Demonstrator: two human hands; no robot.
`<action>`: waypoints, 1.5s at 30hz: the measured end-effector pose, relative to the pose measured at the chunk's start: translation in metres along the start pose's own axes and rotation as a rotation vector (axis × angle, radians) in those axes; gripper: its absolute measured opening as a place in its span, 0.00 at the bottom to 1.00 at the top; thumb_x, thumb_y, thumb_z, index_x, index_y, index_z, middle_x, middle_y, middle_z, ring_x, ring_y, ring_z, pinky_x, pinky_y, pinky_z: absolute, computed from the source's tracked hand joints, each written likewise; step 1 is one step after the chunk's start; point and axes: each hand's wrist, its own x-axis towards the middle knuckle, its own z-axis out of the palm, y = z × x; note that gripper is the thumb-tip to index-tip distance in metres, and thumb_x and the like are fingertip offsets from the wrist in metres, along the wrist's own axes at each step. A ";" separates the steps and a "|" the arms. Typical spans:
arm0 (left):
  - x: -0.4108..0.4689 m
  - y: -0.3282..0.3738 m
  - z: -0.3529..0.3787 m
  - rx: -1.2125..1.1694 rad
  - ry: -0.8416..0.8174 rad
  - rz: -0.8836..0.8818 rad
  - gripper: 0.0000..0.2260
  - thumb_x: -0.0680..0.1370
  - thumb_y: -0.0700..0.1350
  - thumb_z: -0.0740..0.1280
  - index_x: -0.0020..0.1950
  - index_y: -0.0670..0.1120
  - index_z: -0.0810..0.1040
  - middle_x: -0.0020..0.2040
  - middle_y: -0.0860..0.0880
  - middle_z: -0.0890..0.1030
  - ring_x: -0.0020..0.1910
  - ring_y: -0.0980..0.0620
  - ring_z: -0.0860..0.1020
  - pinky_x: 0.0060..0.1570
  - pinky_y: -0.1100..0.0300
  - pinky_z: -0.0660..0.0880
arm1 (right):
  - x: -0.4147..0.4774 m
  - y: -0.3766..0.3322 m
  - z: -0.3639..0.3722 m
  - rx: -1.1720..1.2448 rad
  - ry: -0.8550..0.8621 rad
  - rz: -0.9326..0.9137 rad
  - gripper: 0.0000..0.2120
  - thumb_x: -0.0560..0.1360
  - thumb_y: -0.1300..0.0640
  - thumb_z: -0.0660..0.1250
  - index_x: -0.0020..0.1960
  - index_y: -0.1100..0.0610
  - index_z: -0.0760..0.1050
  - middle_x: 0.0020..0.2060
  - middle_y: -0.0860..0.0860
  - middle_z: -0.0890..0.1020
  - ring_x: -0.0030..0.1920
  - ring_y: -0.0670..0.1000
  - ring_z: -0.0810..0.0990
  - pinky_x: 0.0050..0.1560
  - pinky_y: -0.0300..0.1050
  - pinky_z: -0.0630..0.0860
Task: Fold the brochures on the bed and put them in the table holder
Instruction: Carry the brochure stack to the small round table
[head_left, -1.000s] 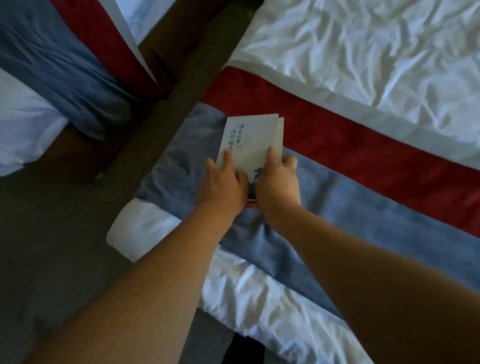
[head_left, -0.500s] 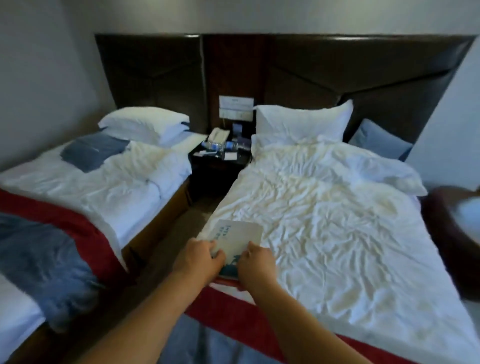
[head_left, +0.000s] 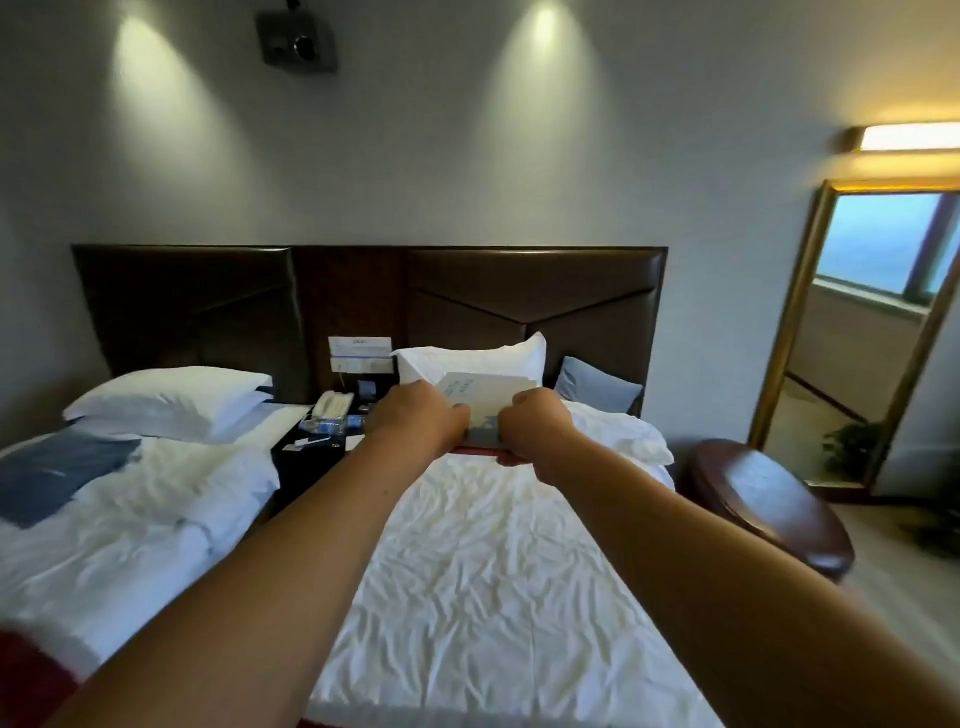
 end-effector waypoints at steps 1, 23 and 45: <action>-0.001 0.020 0.001 0.007 0.012 0.019 0.22 0.78 0.58 0.64 0.65 0.47 0.80 0.56 0.44 0.81 0.50 0.43 0.79 0.43 0.55 0.74 | -0.002 0.003 -0.017 -0.017 0.038 0.002 0.16 0.84 0.63 0.61 0.71 0.63 0.70 0.61 0.61 0.81 0.27 0.51 0.78 0.17 0.33 0.68; -0.422 0.473 0.124 -0.377 -0.520 1.226 0.16 0.84 0.54 0.58 0.63 0.47 0.78 0.56 0.42 0.74 0.54 0.45 0.75 0.58 0.50 0.75 | -0.434 0.254 -0.398 -0.239 1.202 0.576 0.06 0.80 0.63 0.65 0.49 0.58 0.81 0.45 0.56 0.81 0.39 0.50 0.79 0.23 0.29 0.70; -0.617 0.815 0.242 -0.395 -0.646 1.367 0.23 0.83 0.59 0.58 0.72 0.48 0.74 0.50 0.46 0.67 0.41 0.53 0.72 0.42 0.59 0.72 | -0.548 0.447 -0.716 -0.100 1.352 0.608 0.11 0.81 0.61 0.68 0.59 0.52 0.84 0.63 0.56 0.78 0.56 0.56 0.81 0.49 0.53 0.86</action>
